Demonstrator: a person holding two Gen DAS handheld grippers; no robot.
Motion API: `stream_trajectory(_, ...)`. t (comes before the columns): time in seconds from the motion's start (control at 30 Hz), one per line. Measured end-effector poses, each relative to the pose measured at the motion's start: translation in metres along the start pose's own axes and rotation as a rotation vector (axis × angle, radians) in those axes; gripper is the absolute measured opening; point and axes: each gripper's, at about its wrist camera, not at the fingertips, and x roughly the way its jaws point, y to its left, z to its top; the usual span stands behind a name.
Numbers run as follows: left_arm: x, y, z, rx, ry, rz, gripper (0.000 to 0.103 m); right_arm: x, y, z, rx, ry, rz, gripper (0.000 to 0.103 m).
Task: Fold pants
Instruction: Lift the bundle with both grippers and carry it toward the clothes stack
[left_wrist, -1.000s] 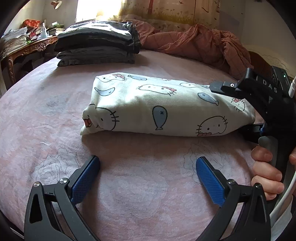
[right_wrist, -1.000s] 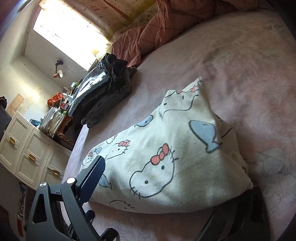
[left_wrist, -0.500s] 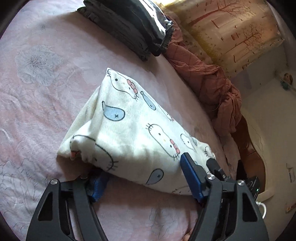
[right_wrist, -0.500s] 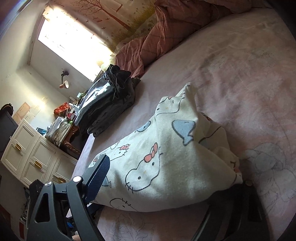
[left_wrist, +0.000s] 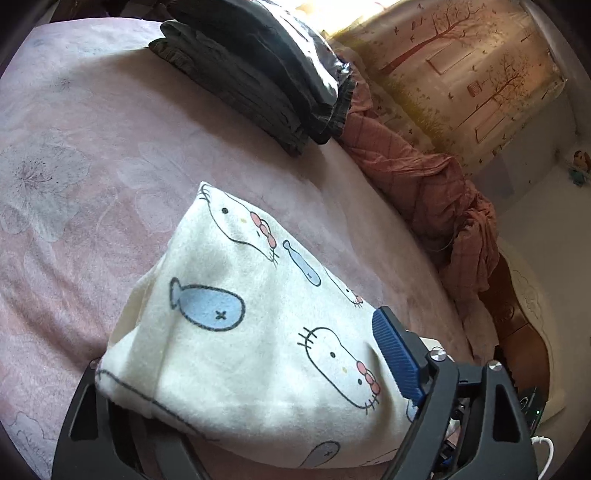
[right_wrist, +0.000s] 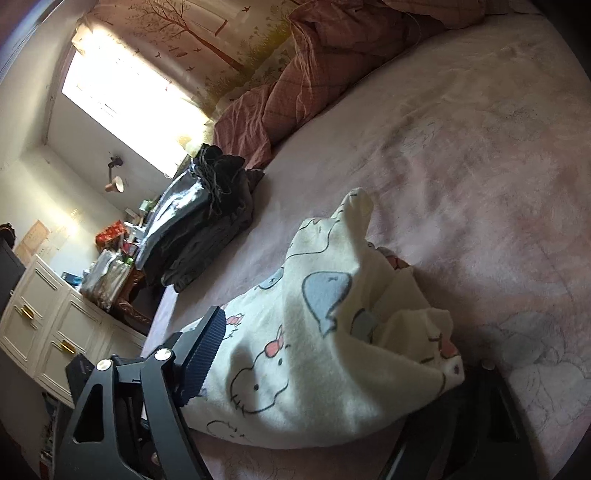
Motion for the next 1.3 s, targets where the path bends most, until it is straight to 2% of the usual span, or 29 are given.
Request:
stream_trajectory(0.03,0.006,-0.006,0.003,0.034,0.027,0.006,0.099,0.005,0.003,0.001,-0.016,0.011,-0.029,0.071)
stream_trajectory(0.07,0.01,-0.012,0.005,0.076,0.049,0.002,0.103,0.007,0.004,0.001,-0.025,0.014,-0.046,0.065)
stream_trajectory(0.17,0.012,-0.017,0.003,0.133,0.058,0.051,0.102,0.006,-0.002,0.001,0.001,0.002,-0.046,0.054)
stream_trajectory(0.2,0.009,-0.017,0.001,0.139,0.051,0.059,0.097,0.005,-0.005,0.001,0.016,-0.002,-0.045,0.048)
stream_trajectory(0.23,0.006,-0.017,0.001,0.149,0.04,0.08,0.084,0.005,-0.007,0.001,0.025,-0.005,-0.05,0.045)
stream_trajectory(0.3,0.0,-0.012,0.004,0.174,0.024,0.13,0.065,0.004,-0.01,0.0,0.033,-0.007,-0.054,0.037)
stream_trajectory(0.4,0.0,0.009,0.013,0.097,0.06,0.055,0.067,0.004,-0.008,-0.001,0.021,-0.007,-0.059,0.036)
stream_trajectory(0.47,-0.001,0.013,0.017,0.093,0.076,0.049,0.061,0.004,-0.007,-0.001,0.014,-0.006,-0.065,0.035)
stream_trajectory(0.53,-0.003,0.007,0.014,0.179,0.066,0.091,0.035,0.005,-0.007,-0.002,0.011,-0.005,-0.07,0.034)
stream_trajectory(0.6,-0.004,-0.001,0.01,0.272,0.077,0.101,0.021,0.005,-0.005,-0.003,-0.003,0.0,-0.075,0.03)
stream_trajectory(0.67,-0.015,-0.011,0.006,0.336,0.039,0.103,0.017,0.003,0.004,-0.004,-0.039,0.009,-0.067,0.022)
stream_trajectory(0.7,-0.021,-0.02,0.003,0.4,0.016,0.114,0.015,0.0,0.009,-0.005,-0.062,0.006,-0.052,0.021)
stream_trajectory(0.8,-0.051,-0.047,-0.008,0.582,-0.147,0.154,0.015,-0.024,0.042,-0.008,-0.225,-0.08,-0.04,0.021)
stream_trajectory(0.87,-0.074,-0.055,-0.007,0.601,-0.242,0.144,0.015,-0.034,0.064,-0.009,-0.326,-0.109,-0.067,0.021)
stream_trajectory(0.97,-0.105,-0.061,0.008,0.582,-0.318,0.093,0.015,-0.051,0.098,-0.009,-0.425,-0.168,-0.079,0.021)
stream_trajectory(1.07,-0.131,-0.075,0.025,0.652,-0.386,0.096,0.015,-0.068,0.134,-0.006,-0.519,-0.252,-0.086,0.021)
stream_trajectory(1.13,-0.145,-0.083,0.041,0.685,-0.431,0.09,0.016,-0.075,0.157,0.0,-0.558,-0.297,-0.072,0.02)
stream_trajectory(1.2,-0.158,-0.084,0.064,0.685,-0.443,0.037,0.017,-0.079,0.183,0.012,-0.572,-0.352,-0.045,0.02)
stream_trajectory(1.3,-0.17,-0.091,0.099,0.737,-0.492,0.058,0.017,-0.071,0.218,0.033,-0.584,-0.389,-0.024,0.021)
